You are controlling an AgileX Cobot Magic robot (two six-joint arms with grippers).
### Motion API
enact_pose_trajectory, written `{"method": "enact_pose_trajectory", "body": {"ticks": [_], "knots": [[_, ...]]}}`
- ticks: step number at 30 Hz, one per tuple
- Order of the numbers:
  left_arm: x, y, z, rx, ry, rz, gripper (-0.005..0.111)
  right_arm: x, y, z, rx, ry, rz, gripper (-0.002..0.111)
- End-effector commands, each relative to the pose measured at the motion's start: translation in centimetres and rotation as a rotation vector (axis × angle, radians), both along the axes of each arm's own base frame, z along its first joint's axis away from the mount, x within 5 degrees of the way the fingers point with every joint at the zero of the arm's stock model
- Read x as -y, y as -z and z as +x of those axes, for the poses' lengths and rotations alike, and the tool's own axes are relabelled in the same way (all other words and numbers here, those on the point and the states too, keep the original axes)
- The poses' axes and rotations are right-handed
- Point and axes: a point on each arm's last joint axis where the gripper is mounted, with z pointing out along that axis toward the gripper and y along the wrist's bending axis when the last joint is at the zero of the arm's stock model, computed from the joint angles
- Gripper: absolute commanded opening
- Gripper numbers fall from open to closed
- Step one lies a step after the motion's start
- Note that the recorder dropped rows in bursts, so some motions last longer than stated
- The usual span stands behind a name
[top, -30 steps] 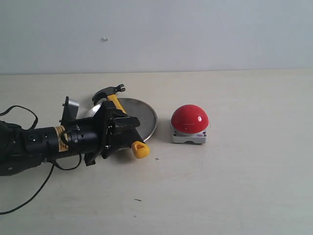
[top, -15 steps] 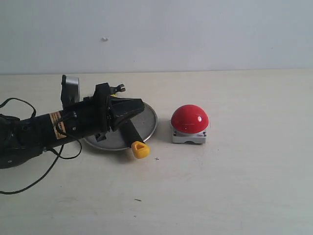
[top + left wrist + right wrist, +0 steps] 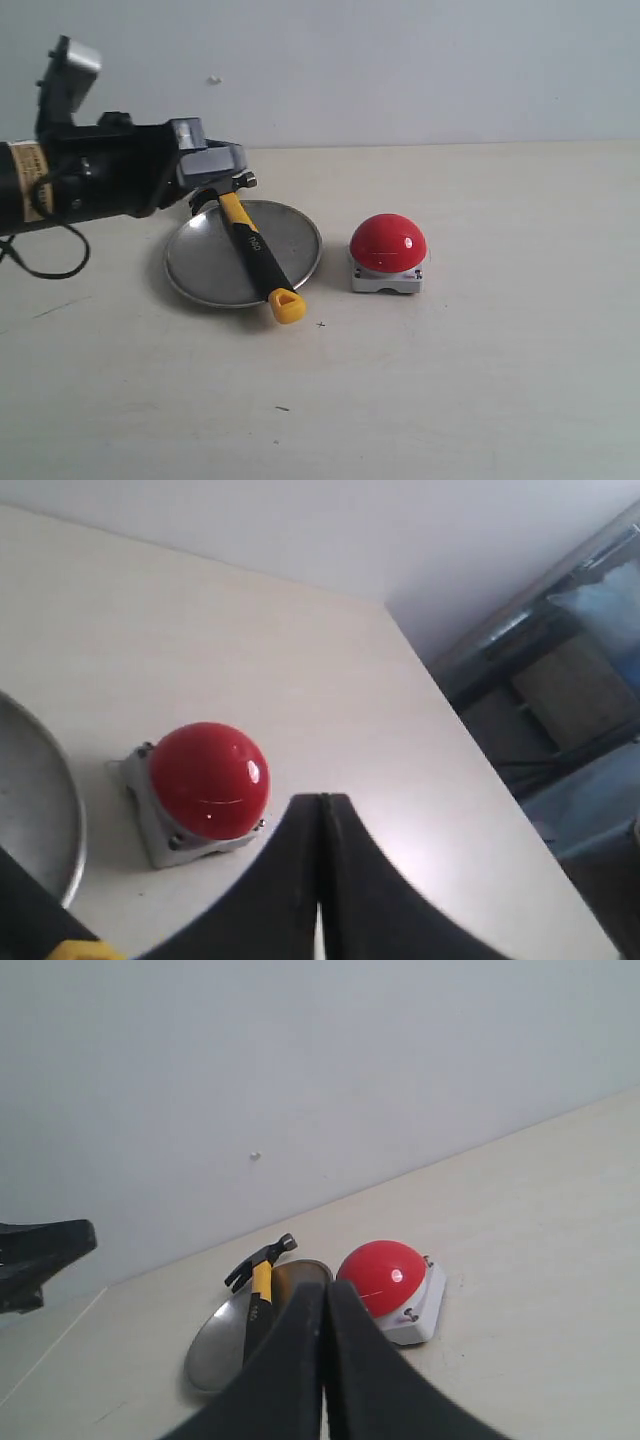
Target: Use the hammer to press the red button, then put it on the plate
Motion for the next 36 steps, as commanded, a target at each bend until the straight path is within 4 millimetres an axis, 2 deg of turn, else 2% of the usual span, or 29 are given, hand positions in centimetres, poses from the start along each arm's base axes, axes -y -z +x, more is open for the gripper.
{"method": "enact_pose_trajectory", "body": {"ticks": [1, 3, 7, 8, 11, 16, 18, 24, 28, 36], "knots": [[-2.4, -1.2, -3.1, 0.063, -0.119, 0.097, 0.0, 0.1, 0.1, 0.0, 0.005, 0.007, -0.007, 0.0], [-3.5, -1.5, -4.8, 0.083, -0.156, 0.122, 0.0, 0.1, 0.1, 0.0, 0.005, 0.007, -0.007, 0.0], [-7.6, -1.8, -10.8, 0.233, -0.343, 0.087, 0.0, 0.1, 0.1, 0.0, 0.005, 0.007, -0.007, 0.0], [-8.1, -1.7, -11.7, 0.252, -0.366, 0.074, 0.0, 0.1, 0.1, 0.0, 0.005, 0.007, -0.007, 0.0], [-10.1, -0.5, -15.3, 0.309, -0.434, 0.025, 0.0, 0.1, 0.1, 0.0, 0.005, 0.007, -0.007, 0.0], [-12.0, 1.5, -19.0, 0.355, -0.478, 0.0, 0.0, 0.1, 0.1, 0.0, 0.005, 0.007, -0.007, 0.0], [-12.6, 1.9, -20.0, 0.376, -0.502, -0.024, 0.0, 0.1, 0.1, 0.0, 0.005, 0.007, -0.007, 0.0], [-14.2, 3.3, -21.5, 0.348, -0.607, 0.088, 0.0, 0.1, 0.1, 0.0, 0.005, 0.007, -0.007, 0.0], [-14.4, 3.7, -21.5, 0.361, -0.608, 0.197, 0.0, 0.1, 0.1, 0.0, 0.005, 0.007, -0.007, 0.0], [-14.6, 3.7, -21.5, 0.421, -0.605, 0.294, 0.0, 0.1, 0.1, 0.0, 0.005, 0.007, -0.007, 0.0]]}}
